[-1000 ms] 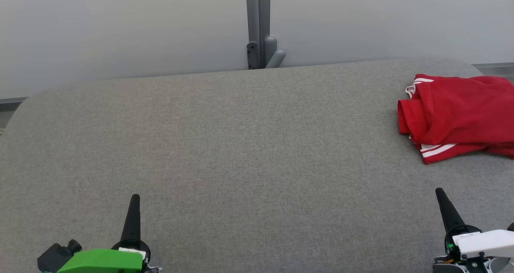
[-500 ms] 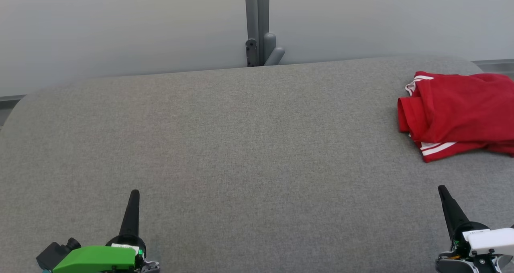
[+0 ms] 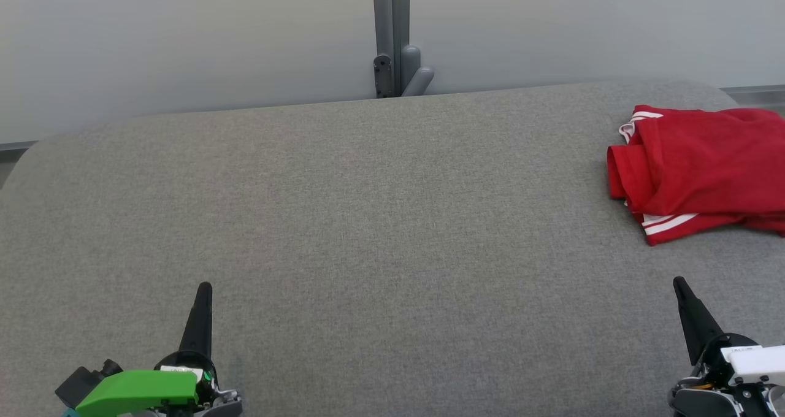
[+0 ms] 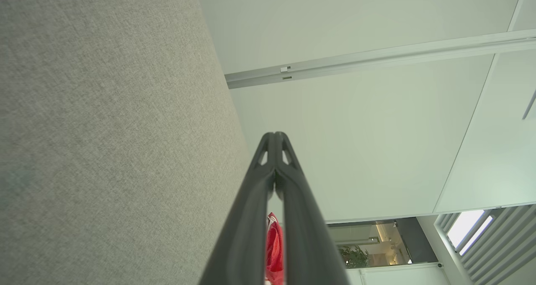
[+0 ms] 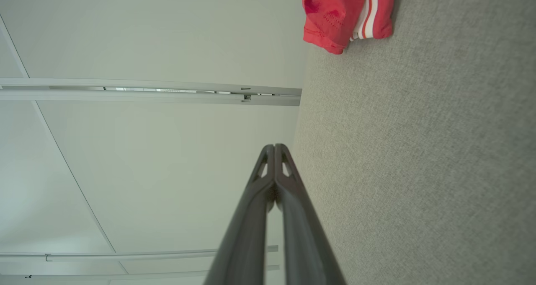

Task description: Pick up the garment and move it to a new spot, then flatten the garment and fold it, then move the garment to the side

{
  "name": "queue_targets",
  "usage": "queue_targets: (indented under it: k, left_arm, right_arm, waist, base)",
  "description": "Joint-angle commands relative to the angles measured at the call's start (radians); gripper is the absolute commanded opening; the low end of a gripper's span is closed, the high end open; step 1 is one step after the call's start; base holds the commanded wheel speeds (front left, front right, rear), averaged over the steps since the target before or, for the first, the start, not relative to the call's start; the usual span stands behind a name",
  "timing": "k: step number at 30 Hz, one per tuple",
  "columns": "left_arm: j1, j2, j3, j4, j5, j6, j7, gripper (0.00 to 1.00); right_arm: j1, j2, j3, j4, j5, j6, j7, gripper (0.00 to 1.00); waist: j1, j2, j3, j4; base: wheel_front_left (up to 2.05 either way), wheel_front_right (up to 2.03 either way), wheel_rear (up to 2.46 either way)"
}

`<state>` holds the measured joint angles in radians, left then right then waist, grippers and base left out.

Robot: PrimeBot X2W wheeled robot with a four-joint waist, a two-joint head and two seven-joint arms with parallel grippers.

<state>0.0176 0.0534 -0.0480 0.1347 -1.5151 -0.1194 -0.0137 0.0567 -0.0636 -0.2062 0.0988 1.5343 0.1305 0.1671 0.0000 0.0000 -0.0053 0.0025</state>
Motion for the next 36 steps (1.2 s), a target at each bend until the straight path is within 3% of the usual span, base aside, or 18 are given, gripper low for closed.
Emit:
queue_targets:
  k: [1, 14, 36]
  left_arm:
    - [-0.017, 0.002, 0.004, -0.001, -0.023, -0.006, 0.003, 0.00]
    - [-0.030, 0.001, 0.010, 0.004, -0.115, -0.014, 0.023, 0.00]
    - [-0.029, -0.001, 0.011, 0.004, -0.111, -0.014, 0.024, 0.00]
  right_arm:
    - [-0.009, -0.001, -0.006, 0.002, 0.018, 0.000, 0.008, 0.00]
    - [-0.021, 0.004, -0.031, 0.011, 0.113, 0.000, 0.043, 0.00]
    - [-0.022, 0.008, -0.037, 0.011, 0.101, 0.000, 0.049, 0.00]
  waist:
    - [0.0000, 0.0000, 0.001, 0.000]
    - [0.0000, 0.0000, 0.010, -0.003]
    - [0.0000, 0.0000, 0.010, -0.003]
  base:
    - [0.00, 0.00, 0.00]
    - [0.00, 0.00, 0.00]
    - [0.00, 0.00, 0.00]
